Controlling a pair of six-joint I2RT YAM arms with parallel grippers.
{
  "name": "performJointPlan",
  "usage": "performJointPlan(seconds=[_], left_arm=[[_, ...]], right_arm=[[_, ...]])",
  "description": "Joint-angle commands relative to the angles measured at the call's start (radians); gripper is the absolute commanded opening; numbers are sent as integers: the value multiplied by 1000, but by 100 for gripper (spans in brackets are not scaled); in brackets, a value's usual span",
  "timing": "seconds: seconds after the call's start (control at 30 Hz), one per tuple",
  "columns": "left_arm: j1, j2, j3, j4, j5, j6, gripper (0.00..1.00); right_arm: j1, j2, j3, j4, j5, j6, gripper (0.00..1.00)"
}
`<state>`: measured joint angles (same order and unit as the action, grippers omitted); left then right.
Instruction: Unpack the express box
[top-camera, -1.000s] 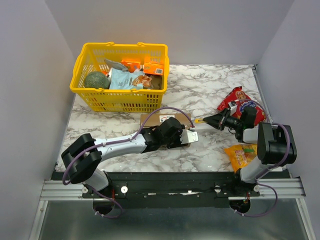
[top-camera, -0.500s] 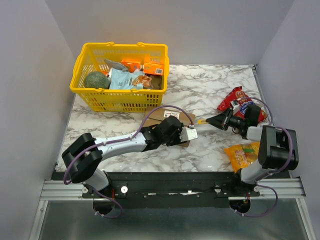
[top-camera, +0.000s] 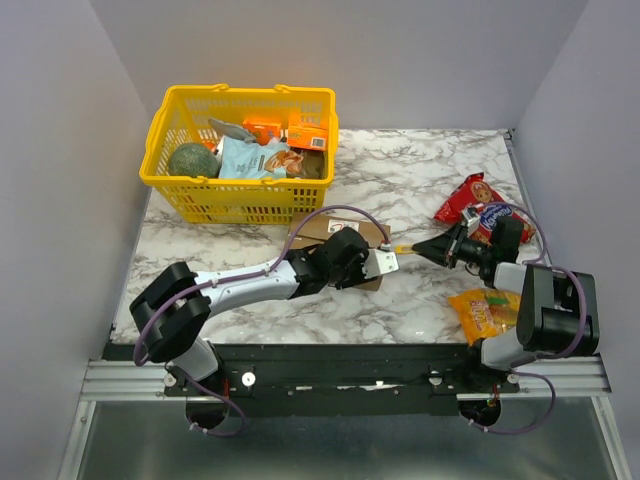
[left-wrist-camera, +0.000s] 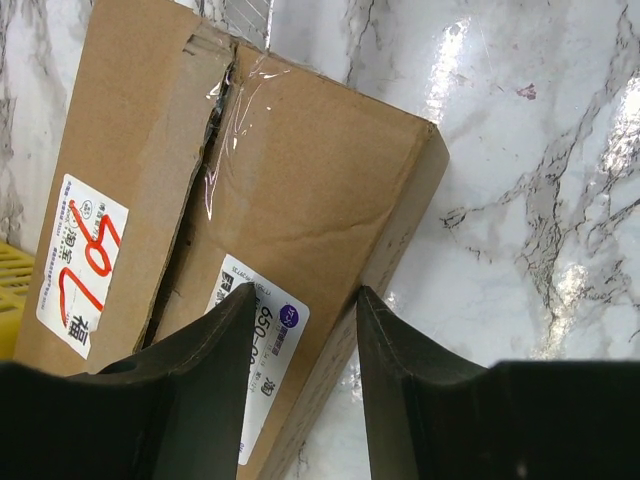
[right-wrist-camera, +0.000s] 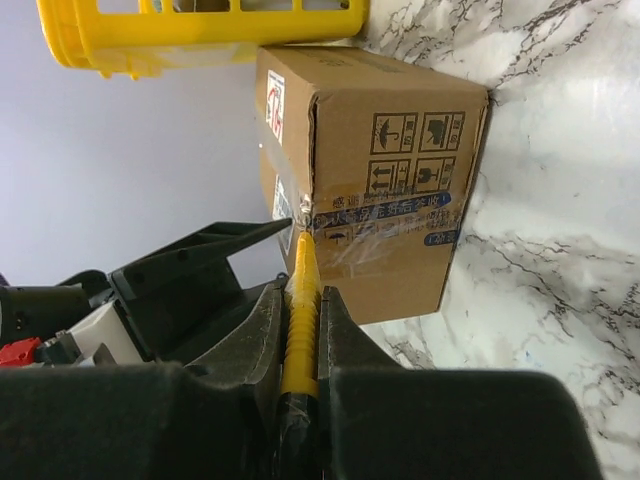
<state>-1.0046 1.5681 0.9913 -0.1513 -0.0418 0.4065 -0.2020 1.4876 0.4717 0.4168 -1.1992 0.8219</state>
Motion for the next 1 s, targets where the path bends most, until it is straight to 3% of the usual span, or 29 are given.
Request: performJointPlan(seconds=[0.0, 0.17, 0.2, 0.3, 0.77, 0.97], left_arm=[[21, 38, 6, 35, -70, -57, 29], [17, 49, 12, 48, -98, -64, 29], [17, 53, 15, 42, -101, -70, 29], [18, 66, 32, 42, -112, -84, 28], [18, 63, 40, 33, -99, -84, 28], [15, 38, 15, 33, -73, -80, 29]], right_arm=[[18, -15, -73, 91, -155, 165, 0], [18, -23, 13, -221, -132, -100, 1], [18, -24, 27, -357, -119, -157, 1], [18, -35, 57, -488, -114, -274, 1], [6, -75, 113, -659, -122, -394, 1], [-56, -90, 212, -742, -31, -443, 0]])
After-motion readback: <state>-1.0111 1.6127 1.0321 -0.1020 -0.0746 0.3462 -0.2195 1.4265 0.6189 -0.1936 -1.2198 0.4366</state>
